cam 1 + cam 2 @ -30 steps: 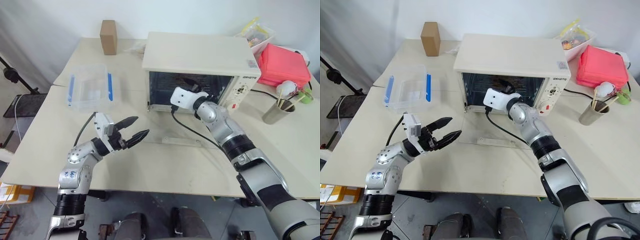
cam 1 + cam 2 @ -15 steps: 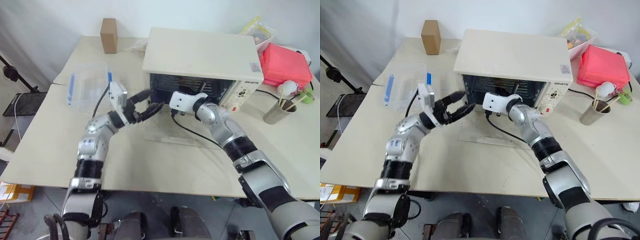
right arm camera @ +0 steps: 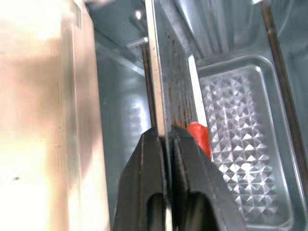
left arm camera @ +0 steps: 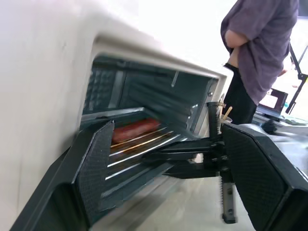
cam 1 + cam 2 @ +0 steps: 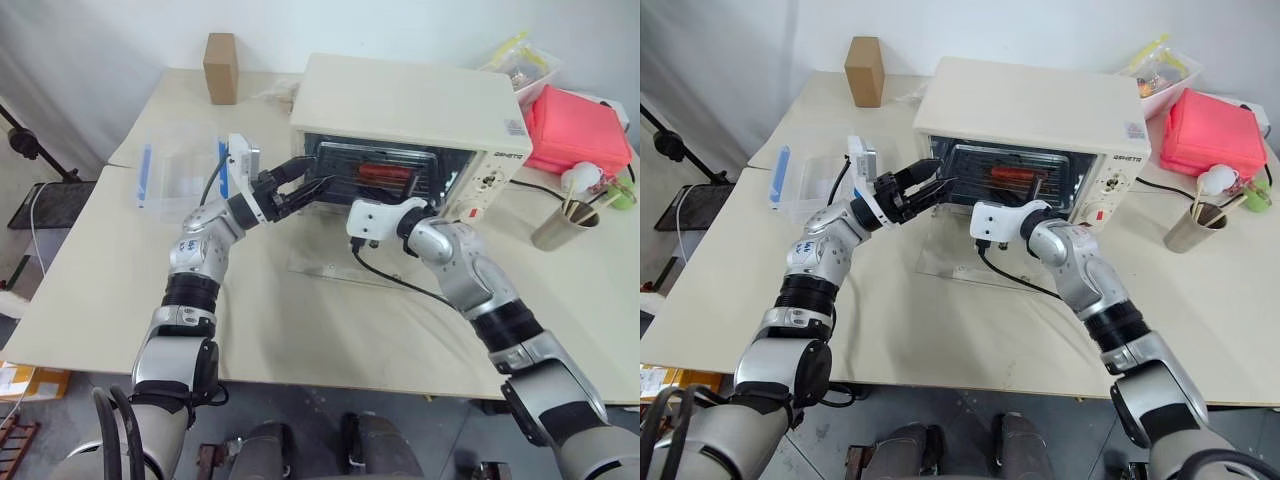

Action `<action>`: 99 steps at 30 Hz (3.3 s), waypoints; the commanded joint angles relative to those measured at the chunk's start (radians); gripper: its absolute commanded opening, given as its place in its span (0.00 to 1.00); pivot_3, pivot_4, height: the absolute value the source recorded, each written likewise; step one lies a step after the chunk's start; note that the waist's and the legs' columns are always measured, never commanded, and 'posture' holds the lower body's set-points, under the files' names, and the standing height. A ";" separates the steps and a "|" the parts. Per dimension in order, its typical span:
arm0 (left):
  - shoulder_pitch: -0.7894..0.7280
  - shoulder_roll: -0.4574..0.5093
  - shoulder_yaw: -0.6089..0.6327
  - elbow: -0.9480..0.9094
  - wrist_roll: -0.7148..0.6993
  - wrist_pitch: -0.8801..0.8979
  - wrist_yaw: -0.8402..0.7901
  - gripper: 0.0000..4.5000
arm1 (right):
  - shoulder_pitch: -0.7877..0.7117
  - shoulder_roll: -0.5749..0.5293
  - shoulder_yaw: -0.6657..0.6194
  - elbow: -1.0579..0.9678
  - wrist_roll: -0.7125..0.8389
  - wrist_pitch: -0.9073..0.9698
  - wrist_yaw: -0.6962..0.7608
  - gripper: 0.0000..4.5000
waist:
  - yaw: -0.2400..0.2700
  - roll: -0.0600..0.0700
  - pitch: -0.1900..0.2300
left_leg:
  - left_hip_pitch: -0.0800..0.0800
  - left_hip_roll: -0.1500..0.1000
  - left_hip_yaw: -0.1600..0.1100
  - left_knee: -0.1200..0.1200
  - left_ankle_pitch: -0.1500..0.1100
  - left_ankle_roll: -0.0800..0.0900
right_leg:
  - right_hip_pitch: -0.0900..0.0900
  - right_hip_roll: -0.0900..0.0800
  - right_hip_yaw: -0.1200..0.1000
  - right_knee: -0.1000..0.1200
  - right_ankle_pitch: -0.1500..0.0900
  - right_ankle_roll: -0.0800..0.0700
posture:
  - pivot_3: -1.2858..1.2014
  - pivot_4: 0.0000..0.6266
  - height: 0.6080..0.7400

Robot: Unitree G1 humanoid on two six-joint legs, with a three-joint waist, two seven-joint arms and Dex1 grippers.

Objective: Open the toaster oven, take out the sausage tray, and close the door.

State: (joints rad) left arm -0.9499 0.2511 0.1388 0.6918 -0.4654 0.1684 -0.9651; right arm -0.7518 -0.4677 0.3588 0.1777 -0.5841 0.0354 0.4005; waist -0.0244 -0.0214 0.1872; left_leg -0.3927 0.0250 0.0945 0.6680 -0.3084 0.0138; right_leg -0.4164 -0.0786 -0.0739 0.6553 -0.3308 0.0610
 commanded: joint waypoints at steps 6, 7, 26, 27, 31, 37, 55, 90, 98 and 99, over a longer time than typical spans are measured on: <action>-0.069 -0.001 0.018 0.066 0.004 -0.003 -0.039 0.84 | 0.221 -0.077 -0.124 -0.450 0.023 0.088 0.105 0.00 | 0.028 0.000 0.000 | -0.001 -0.001 0.000 0.001 0.000 0.000 | 0.000 0.000 -0.001 -0.001 0.000 0.000 | 0.52 0.24 1.00; -0.074 -0.002 0.020 0.076 0.004 -0.003 -0.042 0.84 | 0.256 -0.080 -0.128 -0.495 0.021 0.097 0.115 0.00 | 0.029 0.000 0.000 | -0.001 -0.001 -0.001 0.001 0.000 0.000 | 0.000 0.000 -0.001 -0.001 0.000 0.000 | 0.52 0.24 1.00; 0.012 0.161 0.010 -0.117 -0.104 0.668 -0.055 0.84 | 0.679 -0.140 -0.184 -0.892 -0.083 0.076 0.161 0.00 | 0.002 0.000 0.000 | 0.003 0.001 0.000 0.011 -0.001 0.000 | 0.004 0.003 0.002 0.004 0.000 -0.001 | 0.52 0.24 1.00; 0.016 0.180 0.008 -0.144 -0.126 0.761 -0.052 0.84 | 0.666 -0.141 -0.185 -0.886 -0.081 0.065 0.160 0.00 | 0.001 0.000 0.000 | 0.003 0.001 0.000 0.012 -0.001 0.000 | 0.004 0.003 0.002 0.005 -0.001 -0.001 | 0.52 0.24 1.00; 0.002 0.222 0.041 -0.188 -0.204 1.089 0.009 0.84 | 0.602 -0.147 -0.181 -0.839 -0.064 0.013 0.161 0.00 | 0.004 0.000 0.000 | 0.003 0.001 -0.001 0.013 -0.001 0.000 | 0.004 0.001 0.003 0.005 -0.001 -0.001 | 0.52 0.24 1.00; -0.041 0.171 0.171 -0.184 -0.291 1.340 0.117 0.84 | 0.518 -0.137 -0.148 -0.762 -0.044 -0.049 0.179 0.00 | 0.015 -0.001 0.000 | 0.003 0.000 -0.001 0.013 -0.001 0.000 | 0.005 0.001 0.003 0.006 -0.001 -0.001 | 0.52 0.24 1.00; -0.030 0.062 0.272 -0.137 -0.478 1.446 0.382 0.22 | 0.429 -0.130 -0.116 -0.665 0.003 -0.111 0.217 0.00 | 0.020 -0.001 0.000 | 0.003 0.000 -0.001 0.013 -0.001 -0.001 | 0.004 0.001 0.004 0.007 -0.001 -0.001 | 0.52 0.24 1.00; 0.485 0.437 0.495 -0.245 -0.904 1.434 0.510 0.00 | 0.882 -0.234 -0.685 -0.364 0.895 -0.154 0.482 0.02 | 0.020 -0.001 0.000 | 0.009 0.001 0.001 0.012 -0.002 -0.002 | 0.007 0.000 0.009 0.005 -0.001 -0.002 | 0.52 0.24 1.00; 0.725 0.240 0.666 -0.465 -1.170 1.262 0.775 0.00 | 0.717 -0.214 -0.555 -0.126 0.891 -0.099 0.563 0.02 | 0.015 -0.001 0.000 | 0.012 0.001 0.001 0.011 -0.003 -0.001 | 0.008 -0.001 0.010 0.005 -0.001 -0.003 | 0.52 0.24 1.00; 0.744 0.225 0.664 -0.480 -1.215 1.231 0.820 0.00 | 0.702 -0.207 -0.546 -0.120 0.900 -0.106 0.573 0.02 | 0.017 -0.001 0.000 | 0.012 0.001 0.001 0.011 -0.003 -0.001 | 0.008 -0.001 0.010 0.005 -0.001 -0.003 | 0.52 0.24 1.00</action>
State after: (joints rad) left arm -0.2233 0.4797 0.7748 0.2648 -1.5729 1.4481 -0.2036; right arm -0.0326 -0.6835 -0.1894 0.0613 0.2952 -0.0441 0.9539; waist -0.0077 -0.0221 0.1875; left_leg -0.3809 0.0261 0.0957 0.6791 -0.3118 0.0123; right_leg -0.4082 -0.0800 -0.0642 0.6606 -0.3322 0.0584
